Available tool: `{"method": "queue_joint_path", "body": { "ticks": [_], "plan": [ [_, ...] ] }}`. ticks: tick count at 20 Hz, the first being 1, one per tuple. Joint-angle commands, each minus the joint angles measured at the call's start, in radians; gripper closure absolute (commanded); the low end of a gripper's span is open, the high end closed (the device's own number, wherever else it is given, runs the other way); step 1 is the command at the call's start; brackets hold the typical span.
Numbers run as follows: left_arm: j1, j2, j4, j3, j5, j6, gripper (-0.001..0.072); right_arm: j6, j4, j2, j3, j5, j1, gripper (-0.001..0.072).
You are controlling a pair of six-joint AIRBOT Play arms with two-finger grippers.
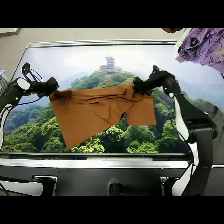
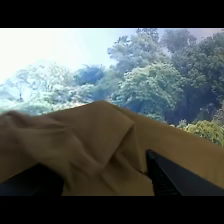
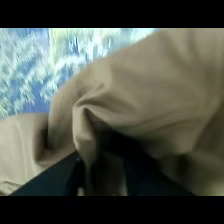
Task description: Fold the clothes and pants, and hang the long-sleeved shirts on hangers.
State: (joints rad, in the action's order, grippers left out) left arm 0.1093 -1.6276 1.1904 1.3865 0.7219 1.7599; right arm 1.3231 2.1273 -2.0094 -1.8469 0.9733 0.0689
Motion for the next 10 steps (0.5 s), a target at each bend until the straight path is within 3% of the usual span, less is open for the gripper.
{"method": "queue_joint_path", "body": {
  "ticks": [1, 6, 8, 10],
  "plan": [
    [0.066, 0.033, 0.000, 0.008, 0.153, 0.012, 0.0126, 0.153, 0.011, 0.051, -0.036, 0.130, -0.121, 0.0362],
    [0.219, 0.208, 0.000, -0.047, 0.266, -0.031, 0.0127, 0.356, 0.113, 0.079, -0.029, 0.302, -0.413, 0.0349],
    [0.241, 0.240, 0.000, -0.061, 0.291, -0.031, 0.0127, 0.437, 0.223, 0.026, -0.023, 0.389, -0.457, 0.0327],
    [0.240, 0.243, 0.000, -0.060, 0.304, -0.031, 0.0127, 0.480, 0.240, -0.031, -0.023, 0.450, -0.451, 0.0290]
  ]
}}
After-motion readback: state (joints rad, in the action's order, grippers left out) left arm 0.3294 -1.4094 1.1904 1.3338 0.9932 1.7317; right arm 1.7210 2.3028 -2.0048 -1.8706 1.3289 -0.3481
